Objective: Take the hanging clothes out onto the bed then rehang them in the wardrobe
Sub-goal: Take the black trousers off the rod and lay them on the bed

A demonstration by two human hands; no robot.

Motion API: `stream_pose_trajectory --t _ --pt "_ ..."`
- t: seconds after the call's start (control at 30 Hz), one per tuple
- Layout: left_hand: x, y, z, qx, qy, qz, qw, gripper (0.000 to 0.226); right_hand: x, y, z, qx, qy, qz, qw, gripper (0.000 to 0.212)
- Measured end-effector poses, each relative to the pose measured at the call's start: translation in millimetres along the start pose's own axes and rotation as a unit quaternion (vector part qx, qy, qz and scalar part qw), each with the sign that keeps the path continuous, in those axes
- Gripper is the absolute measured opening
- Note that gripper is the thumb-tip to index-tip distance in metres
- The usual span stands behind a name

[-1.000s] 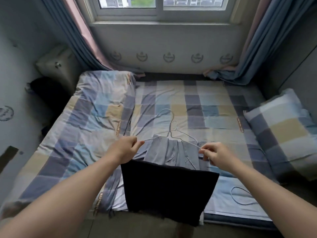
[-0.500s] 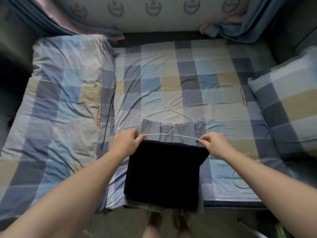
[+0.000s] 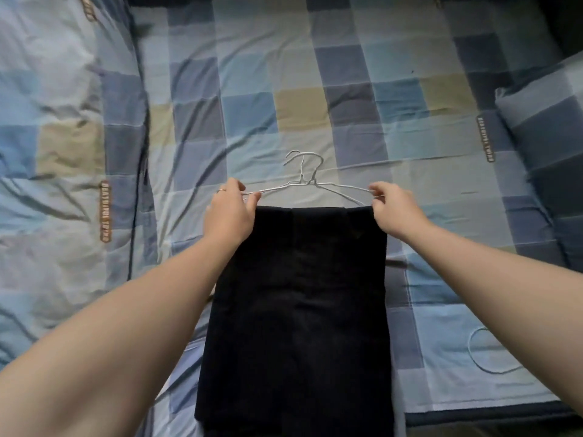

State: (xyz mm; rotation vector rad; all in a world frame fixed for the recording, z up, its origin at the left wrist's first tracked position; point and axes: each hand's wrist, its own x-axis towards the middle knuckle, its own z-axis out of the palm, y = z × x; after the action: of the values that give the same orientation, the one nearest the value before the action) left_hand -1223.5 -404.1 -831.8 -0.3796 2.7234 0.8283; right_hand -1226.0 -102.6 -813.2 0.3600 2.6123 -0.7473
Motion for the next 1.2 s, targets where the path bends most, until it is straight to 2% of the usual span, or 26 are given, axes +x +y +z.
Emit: stream_pose_trajectory --t 0.1,0.2,0.4,0.53,0.67,0.8,0.97,1.2 --pt "17 -12 22 -0.033 -0.039 0.002 0.999 0.057 17 7 20 0.007 -0.055 -0.012 0.998 0.064" --pt "14 -21 32 -0.028 -0.058 0.026 0.998 0.066 17 12 36 0.035 -0.081 -0.009 0.996 0.073" --pt "-25 -19 11 0.077 -0.076 0.059 0.992 0.071 -21 0 30 0.014 -0.071 0.0 0.997 0.069" --pt "-60 -4 -35 0.133 -0.095 0.084 0.983 0.072 -68 -26 -1 -0.057 -0.09 0.011 0.994 0.064" --pt "-110 21 -94 0.136 -0.089 0.1 0.982 0.073 -135 -68 -36 -0.089 -0.085 -0.019 0.992 0.064" --pt "-167 40 -144 0.126 -0.07 0.101 0.984 0.074 -210 -109 -59 -0.101 -0.097 -0.062 0.988 0.065" --pt "-237 54 -207 0.098 -0.019 0.106 0.989 0.074 -291 -156 -91 -0.105 -0.05 -0.151 0.982 0.066" --pt "-315 60 -267 0.071 0.082 0.073 0.991 0.073 -350 -191 -126 -0.145 -0.006 -0.314 0.938 0.064"
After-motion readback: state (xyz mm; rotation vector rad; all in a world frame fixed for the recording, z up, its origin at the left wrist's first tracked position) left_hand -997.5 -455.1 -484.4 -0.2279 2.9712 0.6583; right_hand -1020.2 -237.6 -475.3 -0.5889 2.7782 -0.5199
